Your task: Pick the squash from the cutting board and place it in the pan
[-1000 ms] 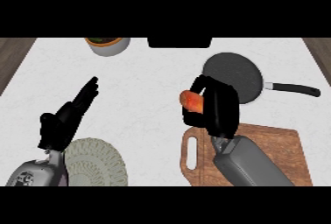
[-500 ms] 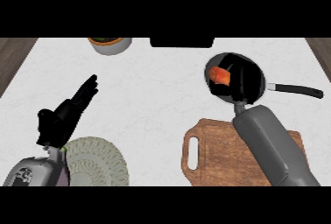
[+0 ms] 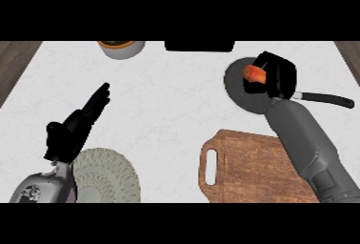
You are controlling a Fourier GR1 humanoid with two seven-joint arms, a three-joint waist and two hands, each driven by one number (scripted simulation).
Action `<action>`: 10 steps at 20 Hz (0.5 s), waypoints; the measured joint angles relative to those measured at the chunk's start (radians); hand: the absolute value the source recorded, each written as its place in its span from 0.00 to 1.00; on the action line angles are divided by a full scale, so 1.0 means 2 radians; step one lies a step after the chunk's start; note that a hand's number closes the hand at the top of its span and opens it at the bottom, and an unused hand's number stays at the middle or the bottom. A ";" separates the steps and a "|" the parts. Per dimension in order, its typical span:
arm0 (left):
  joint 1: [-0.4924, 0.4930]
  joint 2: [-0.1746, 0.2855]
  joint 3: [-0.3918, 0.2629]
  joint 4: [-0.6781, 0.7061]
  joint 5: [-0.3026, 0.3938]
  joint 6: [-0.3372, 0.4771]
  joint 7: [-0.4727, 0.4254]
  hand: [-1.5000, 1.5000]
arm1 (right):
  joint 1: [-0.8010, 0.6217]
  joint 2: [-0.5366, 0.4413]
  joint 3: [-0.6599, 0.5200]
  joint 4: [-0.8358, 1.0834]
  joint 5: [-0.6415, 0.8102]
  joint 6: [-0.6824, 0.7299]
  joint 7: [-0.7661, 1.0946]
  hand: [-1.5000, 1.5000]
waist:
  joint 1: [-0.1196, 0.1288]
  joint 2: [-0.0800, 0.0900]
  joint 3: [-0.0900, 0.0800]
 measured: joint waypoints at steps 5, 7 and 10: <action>-0.008 -0.004 0.000 0.000 -0.005 -0.002 0.004 0.50 | -0.036 -0.013 -0.040 0.084 -0.021 -0.005 -0.038 0.00 | 0.004 0.002 0.000; -0.010 -0.004 -0.002 0.003 -0.009 -0.003 0.001 0.50 | -0.048 -0.021 -0.045 0.119 -0.022 0.026 -0.010 0.00 | 0.008 0.004 0.000; -0.012 -0.008 -0.004 0.000 -0.008 -0.005 0.002 0.50 | -0.060 -0.034 -0.060 0.156 -0.034 0.065 -0.011 0.00 | 0.013 0.007 0.001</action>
